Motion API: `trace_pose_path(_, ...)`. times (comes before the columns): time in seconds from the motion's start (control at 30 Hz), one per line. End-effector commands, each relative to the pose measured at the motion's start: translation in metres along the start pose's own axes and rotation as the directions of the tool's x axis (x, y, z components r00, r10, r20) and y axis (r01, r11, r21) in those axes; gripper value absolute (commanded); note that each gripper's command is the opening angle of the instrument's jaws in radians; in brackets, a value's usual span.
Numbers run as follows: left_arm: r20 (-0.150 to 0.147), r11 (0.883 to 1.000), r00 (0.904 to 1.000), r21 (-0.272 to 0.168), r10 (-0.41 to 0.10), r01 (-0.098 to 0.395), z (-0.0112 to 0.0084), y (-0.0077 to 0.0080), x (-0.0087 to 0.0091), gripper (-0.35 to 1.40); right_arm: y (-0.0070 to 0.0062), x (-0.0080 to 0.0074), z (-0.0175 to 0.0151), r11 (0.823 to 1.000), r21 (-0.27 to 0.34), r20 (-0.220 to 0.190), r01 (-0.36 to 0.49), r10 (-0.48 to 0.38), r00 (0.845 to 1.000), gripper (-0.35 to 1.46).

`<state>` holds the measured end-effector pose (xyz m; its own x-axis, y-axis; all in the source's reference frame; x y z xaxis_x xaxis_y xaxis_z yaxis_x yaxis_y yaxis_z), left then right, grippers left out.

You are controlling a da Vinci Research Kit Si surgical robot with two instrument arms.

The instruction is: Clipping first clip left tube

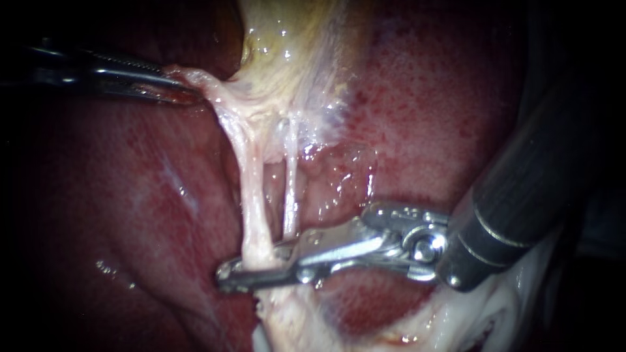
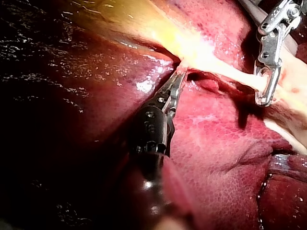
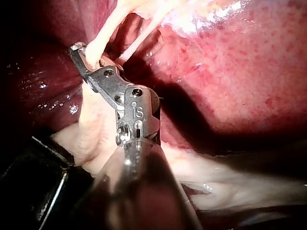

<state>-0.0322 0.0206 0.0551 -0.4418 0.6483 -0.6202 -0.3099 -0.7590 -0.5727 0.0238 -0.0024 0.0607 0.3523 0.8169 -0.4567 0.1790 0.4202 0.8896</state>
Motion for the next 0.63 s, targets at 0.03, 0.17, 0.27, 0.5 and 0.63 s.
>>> trace_pose_path(0.03,0.0,1.0,1.0,0.0,0.0,0.0,0.0,0.0,0.0,-0.35,0.0,-0.0001,0.0,1.0,0.001,0.001,-0.014,0.014,1.0,-0.35)
trace_pose_path(0.17,0.0,1.0,1.0,0.001,0.001,-0.001,0.0001,0.0,-0.0001,-0.35,0.0,-0.0003,-0.0003,0.998,0.003,0.001,-0.055,0.055,0.998,-0.35)
trace_pose_path(0.27,0.0,1.0,1.0,0.001,0.001,-0.001,0.0001,0.0,-0.0001,-0.35,-0.0001,-0.0004,-0.0004,0.998,-0.005,0.013,-0.055,0.055,0.998,-0.35)
trace_pose_path(0.5,0.0,1.0,1.0,0.001,0.001,-0.001,0.0001,0.0,-0.0001,-0.35,0.0002,-0.0005,-0.0004,0.999,-0.005,0.013,-0.054,0.054,0.998,-0.35)
trace_pose_path(0.63,0.0,1.0,1.0,0.001,0.001,-0.001,0.0001,0.0,0.0,-0.35,0.0002,-0.0005,-0.0004,0.999,-0.005,0.013,-0.054,0.054,0.998,-0.35)
